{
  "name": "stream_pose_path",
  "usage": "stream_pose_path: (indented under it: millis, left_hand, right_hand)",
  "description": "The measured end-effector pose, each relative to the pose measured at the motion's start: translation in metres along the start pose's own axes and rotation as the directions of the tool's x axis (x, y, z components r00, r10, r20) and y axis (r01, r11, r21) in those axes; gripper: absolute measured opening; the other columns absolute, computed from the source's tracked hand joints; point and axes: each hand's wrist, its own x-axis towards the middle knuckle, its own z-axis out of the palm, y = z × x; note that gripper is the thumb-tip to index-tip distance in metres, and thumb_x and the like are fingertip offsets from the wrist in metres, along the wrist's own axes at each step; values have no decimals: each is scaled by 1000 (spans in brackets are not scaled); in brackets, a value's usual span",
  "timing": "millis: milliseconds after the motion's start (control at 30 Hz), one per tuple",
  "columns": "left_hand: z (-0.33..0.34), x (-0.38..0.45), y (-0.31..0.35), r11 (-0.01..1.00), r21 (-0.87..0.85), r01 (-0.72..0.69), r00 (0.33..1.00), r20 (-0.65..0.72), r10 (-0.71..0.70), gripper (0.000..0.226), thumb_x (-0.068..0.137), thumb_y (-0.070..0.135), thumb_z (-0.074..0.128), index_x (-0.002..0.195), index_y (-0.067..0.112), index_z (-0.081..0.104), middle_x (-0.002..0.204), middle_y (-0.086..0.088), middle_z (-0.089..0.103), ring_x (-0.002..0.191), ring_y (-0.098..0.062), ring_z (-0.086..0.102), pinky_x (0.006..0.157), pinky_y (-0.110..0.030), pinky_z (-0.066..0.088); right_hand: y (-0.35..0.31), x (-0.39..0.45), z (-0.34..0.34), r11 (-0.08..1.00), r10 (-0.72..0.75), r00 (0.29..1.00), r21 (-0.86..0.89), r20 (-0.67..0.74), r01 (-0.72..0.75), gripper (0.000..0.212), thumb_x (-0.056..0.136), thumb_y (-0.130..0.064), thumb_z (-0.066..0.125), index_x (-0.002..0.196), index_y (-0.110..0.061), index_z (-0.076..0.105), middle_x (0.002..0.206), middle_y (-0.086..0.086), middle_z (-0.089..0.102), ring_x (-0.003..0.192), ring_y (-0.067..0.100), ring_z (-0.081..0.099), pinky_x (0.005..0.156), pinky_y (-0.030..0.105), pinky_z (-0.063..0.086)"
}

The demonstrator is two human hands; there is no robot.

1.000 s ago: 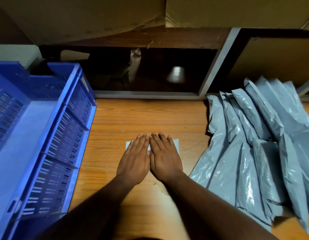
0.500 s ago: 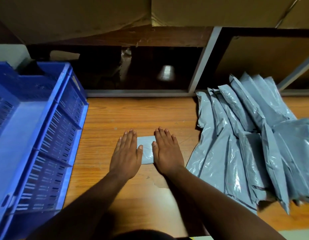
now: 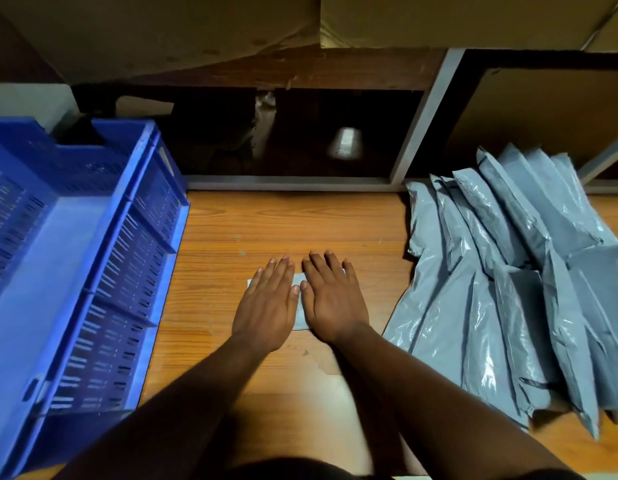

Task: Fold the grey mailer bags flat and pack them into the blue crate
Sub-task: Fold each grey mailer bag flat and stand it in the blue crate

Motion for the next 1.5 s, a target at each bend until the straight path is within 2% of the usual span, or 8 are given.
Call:
stream_pose_path:
  millis: [467,733,833,967,1067,1167,1333,1500]
  left_hand:
    - [-5,-3,-25,976,-216,-30,997,64,45,70,102,59,5,164,26,12,169,12,-2,157,-9,-5,128,-34,-4]
    - [-9,-6,-14,998,54,-19,994,113,13,82,93,59,-14,163,18,-9,171,0,-13,157,-17,-13,127,-35,-8]
    - [-18,-7,-21,997,-66,-32,986,162,43,76,101,62,7,165,22,2,172,3,-8,157,-14,-10,125,-33,-9]
    - [-48,-3,-36,994,-104,-40,981,185,59,65,93,50,49,154,26,42,167,3,25,155,-14,17,127,-44,-6]
    - [-72,0,-37,979,-202,0,979,198,41,36,86,37,65,122,33,62,129,12,61,128,-9,51,126,-49,-7]
    - [-90,3,-37,964,-264,-36,991,114,68,28,87,34,72,111,36,59,111,18,64,115,-5,56,124,-37,-4]
    - [-101,-8,-36,947,-231,-222,932,-337,136,25,84,21,77,100,34,63,101,21,54,103,-4,50,102,-29,24]
    - [-50,-36,-42,970,-173,-170,973,-187,137,34,79,12,74,102,34,62,106,17,52,106,-16,57,91,-28,30]
  right_hand:
    - [10,-16,-6,996,30,999,83,10,-31,63,108,-53,16,165,-27,11,173,-2,7,160,22,2,128,50,6]
    - [3,-18,-5,999,-23,997,28,68,21,56,109,-48,16,162,-30,23,170,2,21,157,29,14,126,55,10]
    - [12,-20,-18,992,-69,985,111,156,52,59,108,-47,18,162,-24,25,169,2,23,156,29,15,126,53,10]
    - [28,-9,-50,985,-113,967,153,228,79,59,103,-42,47,156,-17,39,149,8,51,137,29,44,113,41,36]
    - [25,0,-68,987,-85,958,156,273,43,67,96,-40,66,155,-20,41,139,7,55,129,27,48,105,41,43]
    - [23,5,-85,980,-105,971,185,215,65,64,91,-36,74,149,-22,50,129,1,54,121,22,51,96,35,46]
    - [22,-7,-94,953,-211,959,177,-191,245,36,84,-20,75,117,-27,63,114,-7,54,104,15,53,79,33,47]
    - [15,-30,-53,956,-248,962,134,-116,262,25,81,-18,65,106,-19,62,123,0,62,115,28,60,90,41,48]
